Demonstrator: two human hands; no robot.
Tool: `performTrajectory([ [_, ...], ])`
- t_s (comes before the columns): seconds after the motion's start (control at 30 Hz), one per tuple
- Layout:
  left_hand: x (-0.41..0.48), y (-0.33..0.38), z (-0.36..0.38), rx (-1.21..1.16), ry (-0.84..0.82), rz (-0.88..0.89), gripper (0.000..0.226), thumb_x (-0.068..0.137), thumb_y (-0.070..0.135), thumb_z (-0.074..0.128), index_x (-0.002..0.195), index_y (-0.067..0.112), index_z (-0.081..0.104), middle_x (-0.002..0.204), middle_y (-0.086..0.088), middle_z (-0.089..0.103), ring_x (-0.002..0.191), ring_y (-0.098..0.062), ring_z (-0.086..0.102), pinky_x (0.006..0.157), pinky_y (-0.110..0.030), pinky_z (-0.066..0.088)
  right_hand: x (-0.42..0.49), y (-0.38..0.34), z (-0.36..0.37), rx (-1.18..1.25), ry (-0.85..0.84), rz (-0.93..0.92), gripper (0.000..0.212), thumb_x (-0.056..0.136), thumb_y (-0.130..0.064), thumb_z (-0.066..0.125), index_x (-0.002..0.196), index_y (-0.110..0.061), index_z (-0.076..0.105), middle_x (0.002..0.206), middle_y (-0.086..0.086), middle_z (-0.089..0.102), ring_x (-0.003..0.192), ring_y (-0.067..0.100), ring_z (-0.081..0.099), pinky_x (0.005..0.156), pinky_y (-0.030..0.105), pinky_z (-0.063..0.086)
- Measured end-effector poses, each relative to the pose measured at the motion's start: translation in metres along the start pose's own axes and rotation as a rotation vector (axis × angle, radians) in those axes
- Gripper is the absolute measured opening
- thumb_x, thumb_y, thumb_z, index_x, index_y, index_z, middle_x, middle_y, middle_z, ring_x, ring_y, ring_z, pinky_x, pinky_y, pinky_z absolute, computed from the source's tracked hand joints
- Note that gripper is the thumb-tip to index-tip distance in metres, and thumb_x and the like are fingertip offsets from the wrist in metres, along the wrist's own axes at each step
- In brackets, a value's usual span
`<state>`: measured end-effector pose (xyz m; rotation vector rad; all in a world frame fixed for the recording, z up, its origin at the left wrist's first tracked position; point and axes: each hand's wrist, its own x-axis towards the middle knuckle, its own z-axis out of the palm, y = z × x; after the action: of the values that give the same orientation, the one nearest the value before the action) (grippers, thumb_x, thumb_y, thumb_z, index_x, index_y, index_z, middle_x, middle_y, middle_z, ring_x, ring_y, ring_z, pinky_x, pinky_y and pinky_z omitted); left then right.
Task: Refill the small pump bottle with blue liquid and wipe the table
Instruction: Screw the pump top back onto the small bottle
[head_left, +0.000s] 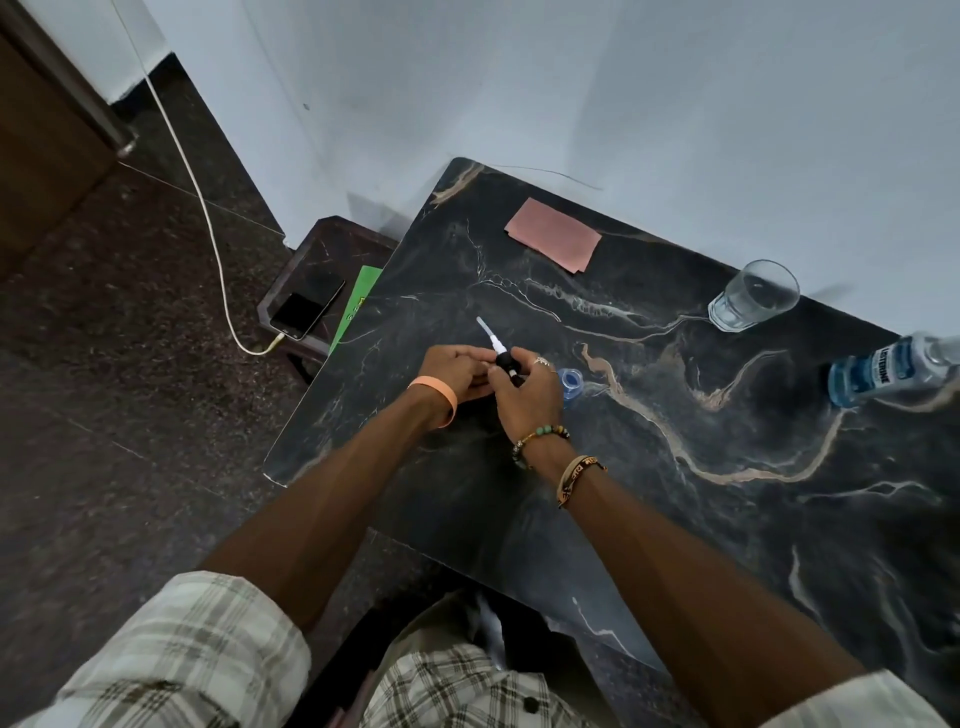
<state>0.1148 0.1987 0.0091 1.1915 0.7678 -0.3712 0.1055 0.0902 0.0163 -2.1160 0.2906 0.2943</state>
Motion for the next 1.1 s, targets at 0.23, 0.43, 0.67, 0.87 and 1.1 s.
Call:
performTrajectory([
  [0.23, -0.028, 0.053, 0.024, -0.061, -0.156, 0.152, 0.028, 0.087, -0.015, 0.048, 0.111, -0.009, 0.062, 0.1, -0.021, 0.067, 0.089, -0.028, 0.068, 0.082, -0.036, 0.057, 0.014, -0.037, -0.038, 0.162, 0.229, -0.093, 0.029, 0.077, -0.021, 0.077, 0.105, -0.017, 0.07, 0.098, -0.003, 0.07, 0.091, 0.012, 0.066, 0.081, 0.025, 0.053],
  [0.43, -0.045, 0.082, 0.063, 0.193, -0.323, 0.285, 0.035, 0.089, -0.011, 0.053, 0.12, 0.002, 0.061, 0.108, -0.018, 0.068, 0.098, -0.03, 0.068, 0.086, -0.037, 0.056, 0.027, -0.049, -0.096, 0.24, 0.348, -0.172, 0.028, 0.07, -0.022, 0.083, 0.095, -0.019, 0.071, 0.085, -0.006, 0.07, 0.074, 0.004, 0.065, 0.065, 0.016, 0.053],
  [0.67, -0.039, 0.046, 0.082, 0.623, -0.271, 0.601, 0.053, 0.071, -0.012, 0.068, 0.118, 0.012, 0.064, 0.108, -0.005, 0.067, 0.098, -0.018, 0.064, 0.08, -0.032, 0.058, 0.025, -0.041, -0.164, 0.205, 0.41, -0.16, 0.03, 0.063, -0.014, 0.081, 0.088, -0.023, 0.067, 0.083, -0.006, 0.068, 0.076, 0.011, 0.064, 0.072, 0.035, 0.06],
  [0.87, -0.033, 0.001, 0.062, 0.868, -0.234, 0.62, 0.081, 0.058, 0.008, 0.087, 0.131, 0.016, 0.054, 0.13, -0.002, 0.053, 0.116, -0.02, 0.053, 0.096, -0.038, 0.052, 0.007, -0.029, -0.201, 0.019, 0.283, -0.239, 0.032, 0.062, -0.012, 0.083, 0.089, -0.02, 0.068, 0.085, -0.005, 0.068, 0.077, 0.008, 0.064, 0.068, 0.021, 0.056],
  [1.1, -0.031, -0.02, 0.071, 0.933, -0.087, 0.634, 0.073, 0.063, 0.025, 0.087, 0.129, 0.014, 0.055, 0.128, -0.005, 0.056, 0.115, -0.02, 0.055, 0.1, -0.032, 0.044, -0.011, -0.031, -0.207, -0.242, 0.094, -0.299, 0.025, 0.061, -0.018, 0.084, 0.081, -0.024, 0.069, 0.08, -0.009, 0.068, 0.069, 0.002, 0.062, 0.055, 0.011, 0.047],
])
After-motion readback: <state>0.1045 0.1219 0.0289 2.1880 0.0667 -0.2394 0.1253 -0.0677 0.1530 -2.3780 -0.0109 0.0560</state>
